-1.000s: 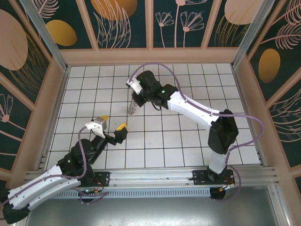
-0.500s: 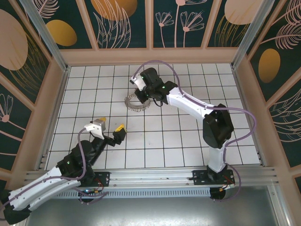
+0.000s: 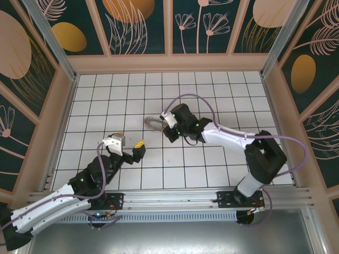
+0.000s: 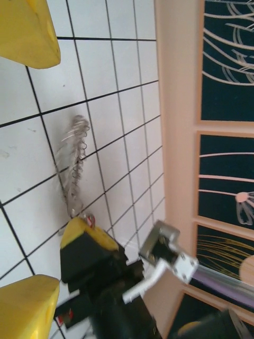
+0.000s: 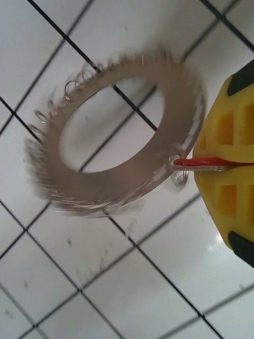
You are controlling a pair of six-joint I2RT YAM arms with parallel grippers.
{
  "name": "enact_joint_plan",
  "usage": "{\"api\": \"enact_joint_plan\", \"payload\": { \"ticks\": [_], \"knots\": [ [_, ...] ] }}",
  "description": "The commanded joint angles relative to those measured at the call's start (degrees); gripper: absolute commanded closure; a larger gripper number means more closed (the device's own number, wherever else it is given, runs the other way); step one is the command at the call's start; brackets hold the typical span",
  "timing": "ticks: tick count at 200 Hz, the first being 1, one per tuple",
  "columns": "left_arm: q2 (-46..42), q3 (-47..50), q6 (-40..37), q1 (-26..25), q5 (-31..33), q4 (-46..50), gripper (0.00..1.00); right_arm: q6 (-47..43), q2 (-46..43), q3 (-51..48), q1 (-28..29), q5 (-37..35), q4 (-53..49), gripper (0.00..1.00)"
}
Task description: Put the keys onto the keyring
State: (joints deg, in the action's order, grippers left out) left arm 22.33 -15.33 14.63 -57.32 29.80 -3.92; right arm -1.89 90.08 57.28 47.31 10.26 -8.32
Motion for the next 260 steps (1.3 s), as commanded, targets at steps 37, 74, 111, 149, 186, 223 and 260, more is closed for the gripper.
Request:
{"api": "enact_joint_plan", "payload": {
  "ticks": [37,74,111,149,186,223,260],
  "knots": [
    [1.78,-1.1,-0.93,0.2,-1.02,-4.39,0.01,11.79,-8.04,-15.23,0.24,3.56,8.96,1.0],
    [1.59,-0.08,0.21,0.23,-0.76,-3.96,0.01,20.04,-12.25,-25.86,2.0,1.55,12.69,1.0],
    [4.11,-0.09,-0.57,0.3,-1.32,-6.02,0.01,26.3,-15.17,-32.15,4.21,0.58,14.86,0.99],
    [7.23,0.26,-0.53,0.3,-2.61,-9.31,0.01,29.86,-16.25,-35.01,5.96,-0.48,13.72,0.85],
    [9.5,-0.8,-1.0,0.34,-3.24,-10.36,0.01,30.66,-18.96,-33.28,8.0,-3.59,8.56,0.7],
    [10.15,-0.39,-1.25,0.28,-4.66,-12.17,0.01,28.83,-22.48,-25.02,12.3,-21.08,-5.38,0.17],
    [12.09,-2.2,-1.19,0.29,-6.04,-11.86,0.01,23.18,-27.22,-18.59,11.55,-29.97,-4.31,0.01]
  ]
}}
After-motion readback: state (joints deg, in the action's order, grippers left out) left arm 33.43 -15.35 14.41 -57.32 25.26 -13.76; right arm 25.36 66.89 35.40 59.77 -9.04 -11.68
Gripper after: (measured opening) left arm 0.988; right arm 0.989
